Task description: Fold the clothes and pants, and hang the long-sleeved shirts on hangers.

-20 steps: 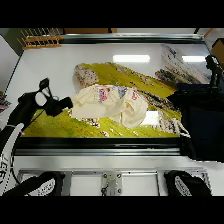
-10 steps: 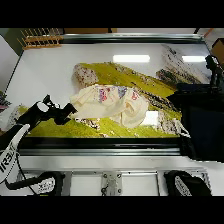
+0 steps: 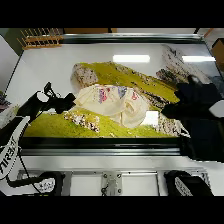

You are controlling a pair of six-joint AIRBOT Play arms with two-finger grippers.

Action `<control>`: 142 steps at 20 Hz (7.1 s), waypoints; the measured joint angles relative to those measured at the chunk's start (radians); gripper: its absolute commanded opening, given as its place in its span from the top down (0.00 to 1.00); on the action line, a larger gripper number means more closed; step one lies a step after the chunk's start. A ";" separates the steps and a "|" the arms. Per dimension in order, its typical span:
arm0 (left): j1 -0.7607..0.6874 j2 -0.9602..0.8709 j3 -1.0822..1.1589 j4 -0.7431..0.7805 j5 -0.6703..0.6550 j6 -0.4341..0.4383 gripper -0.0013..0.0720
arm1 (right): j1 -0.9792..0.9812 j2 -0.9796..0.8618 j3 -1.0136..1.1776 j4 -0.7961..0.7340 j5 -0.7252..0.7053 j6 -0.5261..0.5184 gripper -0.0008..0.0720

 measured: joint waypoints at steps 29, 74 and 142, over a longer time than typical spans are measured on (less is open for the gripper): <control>0.089 0.401 0.308 0.049 -0.055 0.027 0.97 | 0.016 -0.053 0.311 -0.001 -0.211 -0.046 0.97; 0.200 0.311 0.056 0.330 -0.317 -0.055 0.06 | -0.090 -0.201 0.396 -0.002 -0.059 -0.018 0.10; 0.166 0.805 0.193 0.278 -0.023 -0.222 0.97 | -0.111 -0.049 0.546 0.203 -0.036 -0.311 0.97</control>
